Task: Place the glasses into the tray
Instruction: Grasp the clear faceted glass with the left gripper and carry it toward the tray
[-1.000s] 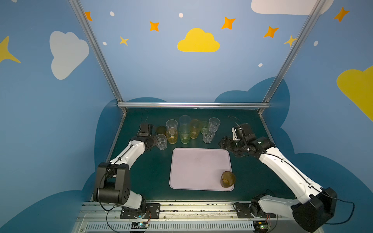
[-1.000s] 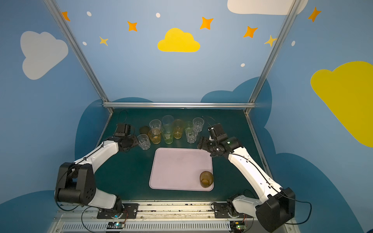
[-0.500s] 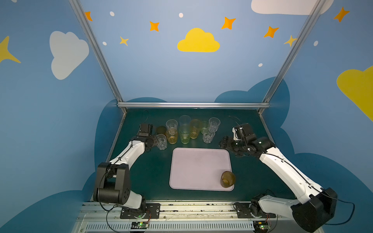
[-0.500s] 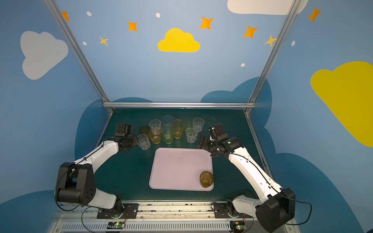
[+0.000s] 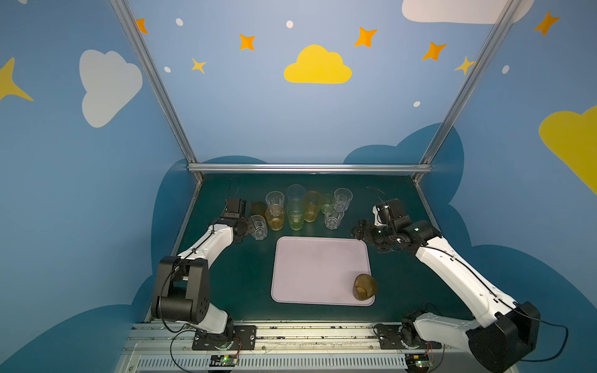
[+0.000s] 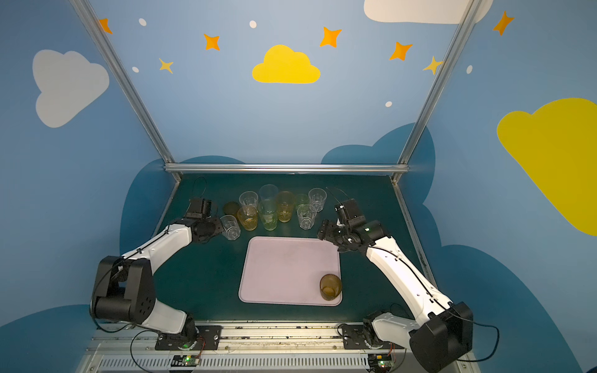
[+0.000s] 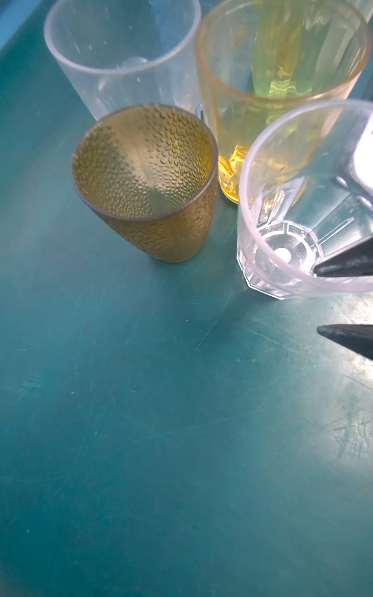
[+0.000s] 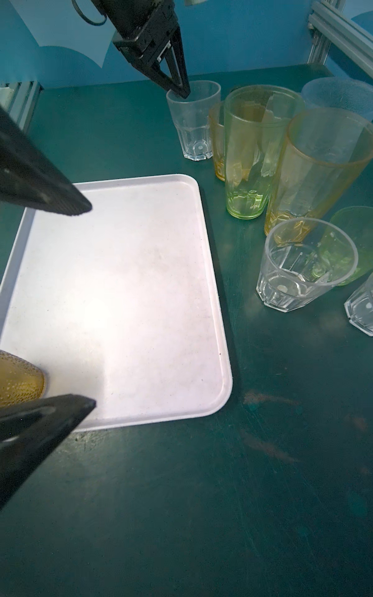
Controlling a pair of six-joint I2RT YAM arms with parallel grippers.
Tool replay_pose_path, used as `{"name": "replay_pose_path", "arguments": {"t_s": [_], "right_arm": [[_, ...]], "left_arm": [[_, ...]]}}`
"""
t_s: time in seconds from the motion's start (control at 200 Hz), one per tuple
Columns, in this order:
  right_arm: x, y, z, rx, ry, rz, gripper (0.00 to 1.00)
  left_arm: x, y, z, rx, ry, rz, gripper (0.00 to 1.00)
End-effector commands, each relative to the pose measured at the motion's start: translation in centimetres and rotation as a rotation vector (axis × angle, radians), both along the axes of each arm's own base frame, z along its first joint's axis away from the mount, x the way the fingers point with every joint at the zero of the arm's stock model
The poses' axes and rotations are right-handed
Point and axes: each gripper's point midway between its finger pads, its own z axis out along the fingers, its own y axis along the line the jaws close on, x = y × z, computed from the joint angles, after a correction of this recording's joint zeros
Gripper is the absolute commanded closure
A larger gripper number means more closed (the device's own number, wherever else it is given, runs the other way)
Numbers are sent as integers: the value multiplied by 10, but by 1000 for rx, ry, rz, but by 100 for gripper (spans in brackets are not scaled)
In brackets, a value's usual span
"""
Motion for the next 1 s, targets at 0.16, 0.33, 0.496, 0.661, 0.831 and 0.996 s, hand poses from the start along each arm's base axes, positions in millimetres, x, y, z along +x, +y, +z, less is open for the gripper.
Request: {"name": "replay_pose_path", "arguments": {"t_s": [0.16,0.33,0.496,0.661,0.831,0.996], "right_arm": [[-7,-6,-3,3,14,-14,14],[-8,-7,-3,12,16,-19,14],[-6,-5,0,43,-7,-29,14],[-6,-1,5,79,-26,-31,14],[-13,-5,5,89,-41,-30,14],[-23,-11,-1,102,-48,-34,14]], "left_arm": [[3,-8,-3,13,20,-30,82],[2,-11,2,18,8,-37,88],[0,-13,7,14,0,-38,95],[-5,-15,18,8,-22,-28,96],[-14,-27,42,-28,-73,-61,96],[-31,-47,68,-55,-138,-117,96]]}}
